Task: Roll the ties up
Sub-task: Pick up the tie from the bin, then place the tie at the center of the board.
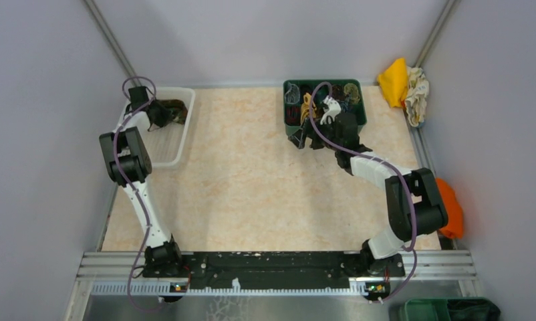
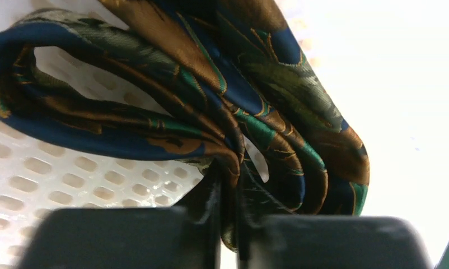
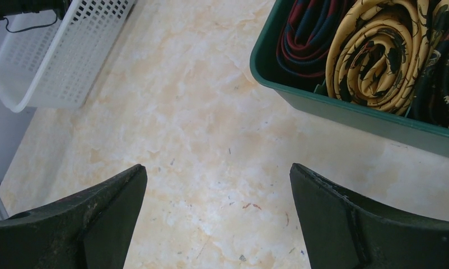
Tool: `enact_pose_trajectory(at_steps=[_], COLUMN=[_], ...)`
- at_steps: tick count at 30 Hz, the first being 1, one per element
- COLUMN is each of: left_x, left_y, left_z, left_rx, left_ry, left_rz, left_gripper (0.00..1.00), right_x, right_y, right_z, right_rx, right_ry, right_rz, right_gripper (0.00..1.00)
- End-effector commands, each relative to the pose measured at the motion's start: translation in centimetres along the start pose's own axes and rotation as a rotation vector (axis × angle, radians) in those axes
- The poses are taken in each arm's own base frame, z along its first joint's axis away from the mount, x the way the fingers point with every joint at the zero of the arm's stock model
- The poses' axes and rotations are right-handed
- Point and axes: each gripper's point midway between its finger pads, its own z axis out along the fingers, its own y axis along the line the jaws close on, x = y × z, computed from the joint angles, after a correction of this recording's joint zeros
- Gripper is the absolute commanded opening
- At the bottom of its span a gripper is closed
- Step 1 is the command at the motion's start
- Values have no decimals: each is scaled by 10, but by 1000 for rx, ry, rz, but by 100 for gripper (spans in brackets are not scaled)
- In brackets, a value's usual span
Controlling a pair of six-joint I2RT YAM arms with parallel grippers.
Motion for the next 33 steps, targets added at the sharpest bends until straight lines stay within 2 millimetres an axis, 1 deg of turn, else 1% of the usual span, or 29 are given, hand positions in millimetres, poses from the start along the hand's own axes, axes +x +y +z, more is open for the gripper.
enact_pose_trajectory(at_steps=[1,3,4,5,6,10,12,14,15,17,18,22,24,27,29,30,33], left_x=[38,41,36,37,28,16,16,23,32,46,60,110,130,154,170,182,226], left_y=[4,-4,-14,-17,-29,-74,-98,-122,-137,-160,-172,-201,-212,-224,-227,-227,-218], left_z=[2,-10,-23,-30,-48,-110,-143,-176,-192,-222,-235,-277,-297,-327,-339,-339,-327], left_rx=[44,70,96,107,126,213,255,302,329,374,408,539,570,619,633,631,562], left_ry=[139,137,107,91,51,-46,-92,-129,-143,-167,-160,-92,-75,-75,-53,-28,83], left_rz=[1,-13,-6,-4,8,70,111,154,184,230,256,298,322,364,391,415,511], left_gripper=[0,0,0,0,0,0,0,0,0,0,0,0,0,0,0,0,0], right_x=[-35,-37,-37,-39,-40,-42,-45,-48,-49,-50,-52,-59,-66,-74,-77,-77,-75], right_y=[16,18,19,19,19,24,29,35,37,41,45,52,55,59,61,62,64], right_z=[1,-2,-4,-5,-7,-17,-23,-28,-31,-37,-42,-64,-78,-101,-117,-125,-142], right_rx=[-45,-50,-50,-49,-48,-52,-72,-90,-96,-102,-109,-95,-65,-25,2,12,39], right_ry=[-94,-106,-114,-125,-136,-183,-210,-227,-231,-237,-246,-276,-297,-327,-348,-357,-364], right_rz=[-27,-24,-21,-16,-15,3,14,22,22,23,20,-5,-29,-64,-74,-77,-79], right_gripper=[99,99,99,99,99,98,98,97,97,97,97,97,97,97,98,98,99])
